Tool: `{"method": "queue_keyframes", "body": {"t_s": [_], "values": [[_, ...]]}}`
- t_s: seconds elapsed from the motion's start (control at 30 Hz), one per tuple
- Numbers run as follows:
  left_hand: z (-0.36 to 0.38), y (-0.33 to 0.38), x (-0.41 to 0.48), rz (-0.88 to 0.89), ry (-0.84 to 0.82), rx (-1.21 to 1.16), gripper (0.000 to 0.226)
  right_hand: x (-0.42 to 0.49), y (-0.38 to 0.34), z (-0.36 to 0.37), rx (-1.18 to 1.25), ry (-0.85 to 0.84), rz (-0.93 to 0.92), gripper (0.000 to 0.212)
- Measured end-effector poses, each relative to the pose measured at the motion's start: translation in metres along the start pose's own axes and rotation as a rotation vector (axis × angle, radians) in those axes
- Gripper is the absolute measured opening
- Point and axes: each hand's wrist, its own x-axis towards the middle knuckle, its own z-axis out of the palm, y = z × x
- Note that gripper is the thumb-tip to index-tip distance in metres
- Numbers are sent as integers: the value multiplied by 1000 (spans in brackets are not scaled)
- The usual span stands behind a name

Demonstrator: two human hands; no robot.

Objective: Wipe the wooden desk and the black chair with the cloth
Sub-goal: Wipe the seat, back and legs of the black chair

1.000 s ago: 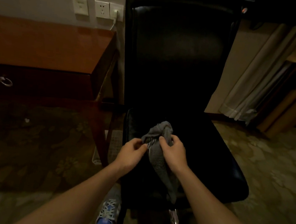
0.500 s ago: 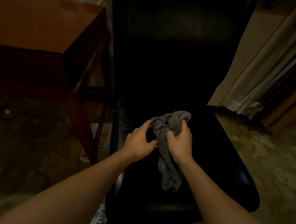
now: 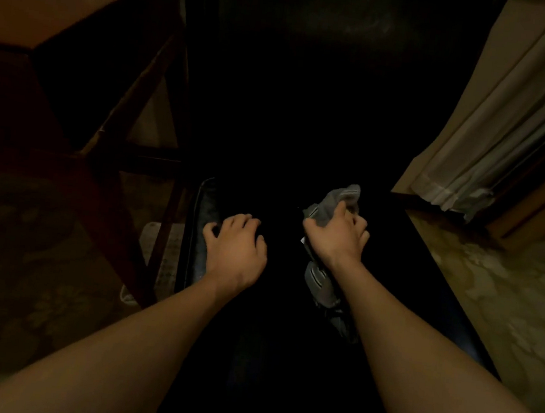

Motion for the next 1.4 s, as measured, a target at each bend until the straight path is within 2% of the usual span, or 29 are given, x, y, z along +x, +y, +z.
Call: {"method": "queue_keyframes", "body": {"t_s": [0.1,0.2,0.27,0.4,0.5,0.6,0.7,0.8,0.9,1.0,1.13,1.27,1.3,1.33,1.4], "values": [[-5,-7,1,17,17,-21,37,0,-20,8,22,11,8,62],[-24,-16,6,-56,-87,-233,36,-13,-53,22,90,-74,-65,47],[-39,-19,4,-88,-62,-370,29,-34,-78,34,153,-172,-139,45],[-63,-25,-23,-267,48,-388,14,-82,-117,63,208,-279,-207,47],[-84,-38,-50,-371,25,-392,12,-109,-135,71,208,-312,-199,48],[-105,-52,-79,-420,-17,-395,13,-137,-150,70,261,-429,-200,37],[-121,-64,-108,-439,-9,-357,15,-164,-162,66,304,-595,-149,28],[-139,-68,-128,-407,-17,-387,12,-181,-165,58,374,-590,-107,27],[-161,-60,-144,-296,-50,-473,8,-197,-170,38,448,-514,-78,32],[-181,-41,-153,-295,-53,-594,20,-213,-179,20,570,-402,-21,45],[-204,-9,-169,-565,-193,-1034,35,-243,-191,-7,687,-261,-23,60],[-221,12,-193,-627,-216,-1168,44,-273,-195,-26,724,-205,-55,65],[-228,17,-199,-631,-223,-1182,52,-281,-196,-33,722,-185,-67,64],[-231,19,-203,-636,-228,-1162,69,-286,-196,-38,739,-169,-73,63],[-227,16,-207,-673,-256,-1100,116,-299,-196,-51,786,-138,-86,62]]}}
